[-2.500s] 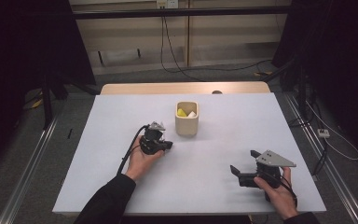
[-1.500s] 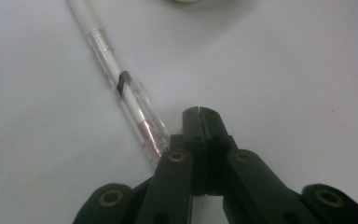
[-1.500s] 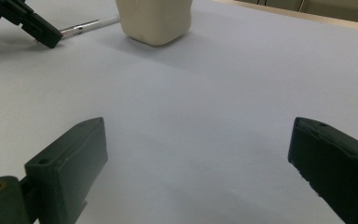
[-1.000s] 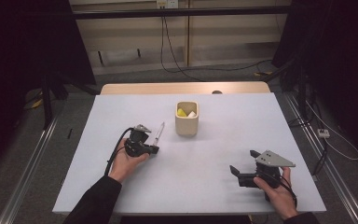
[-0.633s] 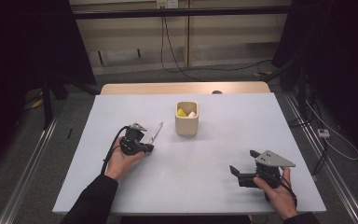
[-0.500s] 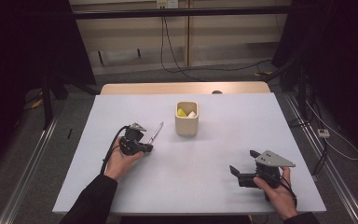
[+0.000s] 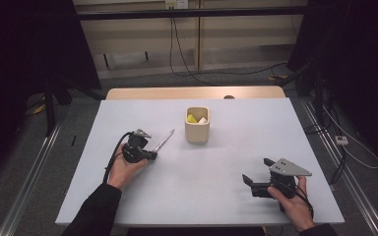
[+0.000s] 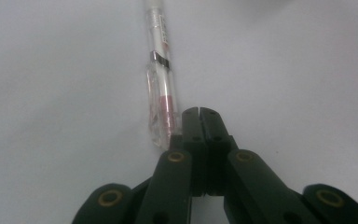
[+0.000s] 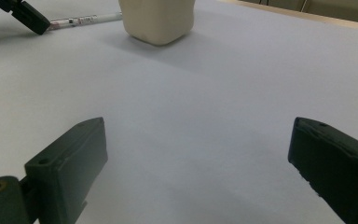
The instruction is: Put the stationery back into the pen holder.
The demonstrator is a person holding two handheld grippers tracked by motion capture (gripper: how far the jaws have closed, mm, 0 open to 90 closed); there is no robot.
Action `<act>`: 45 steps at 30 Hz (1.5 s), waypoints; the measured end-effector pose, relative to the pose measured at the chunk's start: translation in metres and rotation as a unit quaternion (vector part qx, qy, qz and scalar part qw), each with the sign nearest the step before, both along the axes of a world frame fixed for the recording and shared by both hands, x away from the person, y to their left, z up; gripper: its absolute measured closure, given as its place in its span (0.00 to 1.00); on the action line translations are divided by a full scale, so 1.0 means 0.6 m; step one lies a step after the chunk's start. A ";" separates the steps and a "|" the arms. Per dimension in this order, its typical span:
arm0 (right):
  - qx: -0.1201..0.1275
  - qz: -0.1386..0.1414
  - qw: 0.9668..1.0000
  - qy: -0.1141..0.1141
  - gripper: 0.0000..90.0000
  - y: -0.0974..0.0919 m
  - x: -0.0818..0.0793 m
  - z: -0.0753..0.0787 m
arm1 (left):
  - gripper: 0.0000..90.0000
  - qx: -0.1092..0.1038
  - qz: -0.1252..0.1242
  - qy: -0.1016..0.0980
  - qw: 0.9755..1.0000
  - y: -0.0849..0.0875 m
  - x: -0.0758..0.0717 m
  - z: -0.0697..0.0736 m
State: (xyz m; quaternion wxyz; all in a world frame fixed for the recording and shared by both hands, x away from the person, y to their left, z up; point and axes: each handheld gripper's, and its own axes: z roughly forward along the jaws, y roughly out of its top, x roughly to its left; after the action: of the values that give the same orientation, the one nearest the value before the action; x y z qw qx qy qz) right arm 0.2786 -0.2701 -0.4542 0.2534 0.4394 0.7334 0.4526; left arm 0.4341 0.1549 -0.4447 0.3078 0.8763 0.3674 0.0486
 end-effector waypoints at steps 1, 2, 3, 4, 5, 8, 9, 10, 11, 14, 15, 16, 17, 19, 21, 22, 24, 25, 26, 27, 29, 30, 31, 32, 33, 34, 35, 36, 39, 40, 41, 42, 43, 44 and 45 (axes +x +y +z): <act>0.001 0.000 1.000 0.000 0.05 0.000 0.000 0.000 | 1.00 -0.004 0.000 0.003 1.000 0.001 0.000 -0.001; 0.001 0.001 1.000 0.000 0.05 0.000 0.000 0.000 | 1.00 -0.004 0.000 0.001 1.000 0.001 0.000 -0.001; 0.002 0.001 1.000 0.000 0.05 0.000 0.000 0.000 | 1.00 0.000 -0.005 -0.003 1.000 0.002 0.000 0.000; 0.002 0.002 1.000 0.000 0.05 0.000 0.000 0.000 | 1.00 0.001 -0.005 -0.004 1.000 0.001 -0.001 0.000; 0.002 0.001 1.000 0.000 0.05 0.000 0.000 0.000 | 1.00 0.002 -0.006 -0.005 1.000 0.001 -0.001 0.000; 0.002 0.003 1.000 -0.002 0.05 0.000 0.000 0.001 | 1.00 -0.016 -0.017 0.005 1.000 0.004 -0.003 0.001; 0.002 0.003 1.000 -0.003 0.05 0.000 0.000 0.001 | 1.00 -0.020 -0.022 0.001 1.000 0.005 -0.006 0.004; 0.002 0.003 1.000 -0.002 0.05 0.000 0.000 0.001 | 0.99 -0.022 -0.023 -0.005 0.999 0.005 -0.008 0.007; 0.002 0.002 1.000 0.000 0.05 0.000 0.000 0.001 | 0.98 -0.026 -0.023 -0.010 0.999 0.005 -0.009 0.012; 0.001 0.005 1.000 -0.001 0.05 0.002 0.000 0.000 | 0.93 -0.043 -0.027 -0.027 0.998 0.003 -0.011 0.026; 0.001 0.005 1.000 -0.001 0.05 0.002 0.000 0.000 | 0.90 -0.046 -0.026 -0.036 0.998 0.002 -0.011 0.030; 0.001 0.004 1.000 -0.001 0.05 0.002 0.000 0.000 | 0.83 -0.044 -0.024 -0.044 0.998 0.000 -0.011 0.033; 0.002 0.003 1.000 0.000 0.05 0.001 0.000 0.000 | 0.76 -0.042 -0.021 -0.048 0.998 -0.002 -0.009 0.036; 0.003 0.000 1.000 0.000 0.05 0.000 0.001 0.000 | 0.63 -0.040 -0.023 -0.054 0.997 -0.005 -0.006 0.043; 0.003 0.000 1.000 0.000 0.05 0.000 0.001 0.000 | 0.48 -0.042 -0.018 -0.067 0.997 -0.009 -0.002 0.048; 0.003 0.000 1.000 0.000 0.05 -0.001 0.001 0.000 | 0.41 -0.037 -0.022 -0.076 0.996 -0.011 0.001 0.051; 0.002 0.001 1.000 0.001 0.05 -0.001 0.002 -0.001 | 0.34 -0.039 -0.019 -0.078 0.996 -0.014 0.006 0.054; 0.002 0.001 1.000 0.002 0.05 -0.001 0.002 -0.001 | 0.29 -0.039 -0.015 -0.077 0.996 -0.014 0.011 0.056; 0.002 0.001 1.000 0.001 0.05 -0.001 0.002 -0.001 | 0.23 -0.042 -0.010 -0.076 0.996 -0.015 0.016 0.056; 0.002 0.001 1.000 0.001 0.05 -0.001 0.002 -0.001 | 0.18 -0.046 -0.005 -0.074 0.996 -0.016 0.021 0.055; 0.003 0.000 1.000 0.002 0.05 -0.001 0.002 -0.001 | 0.11 -0.045 0.013 -0.074 0.996 -0.020 0.032 0.053; 0.003 0.000 1.000 0.001 0.05 -0.001 0.002 -0.001 | 0.10 -0.042 0.023 -0.073 0.996 -0.024 0.037 0.052; 0.004 0.001 1.000 0.001 0.05 -0.001 0.002 -0.001 | 0.10 -0.040 0.030 -0.073 0.996 -0.027 0.043 0.051; 0.003 0.001 1.000 0.001 0.05 -0.001 0.002 -0.001 | 0.10 -0.038 0.036 -0.073 0.996 -0.029 0.048 0.050; 0.003 0.001 1.000 0.001 0.05 -0.001 0.002 -0.001 | 0.10 -0.037 0.036 -0.065 0.997 -0.032 0.052 0.050; 0.003 0.001 1.000 0.001 0.05 -0.001 0.002 -0.001 | 0.10 -0.037 0.037 -0.059 0.997 -0.035 0.056 0.050; 0.003 0.002 1.000 0.001 0.05 -0.001 0.002 -0.001 | 0.10 -0.036 0.036 -0.058 0.997 -0.039 0.059 0.050; 0.002 0.002 1.000 0.001 0.05 -0.001 0.002 -0.001 | 0.10 -0.035 0.032 -0.058 0.997 -0.042 0.062 0.051; 0.003 0.002 1.000 0.002 0.05 -0.001 0.002 -0.001 | 0.10 -0.033 0.028 -0.056 0.997 -0.051 0.070 0.054; 0.003 0.002 1.000 0.002 0.05 -0.001 0.002 -0.001 | 0.10 -0.035 0.030 -0.054 0.998 -0.054 0.073 0.054; 0.002 0.002 1.000 0.000 0.05 -0.001 0.002 -0.001 | 0.10 -0.036 0.032 -0.060 0.997 -0.058 0.075 0.054; 0.002 0.003 1.000 0.000 0.05 -0.001 0.002 -0.001 | 0.12 -0.034 0.031 -0.067 0.997 -0.061 0.078 0.054; 0.002 0.003 1.000 0.001 0.05 -0.001 0.003 -0.001 | 0.15 -0.030 0.032 -0.066 0.997 -0.065 0.083 0.050; 0.003 0.003 1.000 0.002 0.05 0.000 0.003 -0.001 | 0.16 -0.026 0.032 -0.055 0.998 -0.068 0.087 0.048; 0.003 0.003 1.000 0.001 0.05 0.000 0.003 -0.001 | 0.16 -0.011 0.037 -0.051 0.998 -0.074 0.093 0.044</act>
State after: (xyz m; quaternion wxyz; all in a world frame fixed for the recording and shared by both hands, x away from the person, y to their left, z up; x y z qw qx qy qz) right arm 0.2802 -0.2703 -0.4549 0.2505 0.4381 0.7337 0.4550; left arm 0.4898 0.1105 -0.4185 0.3339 0.8549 0.3842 0.1008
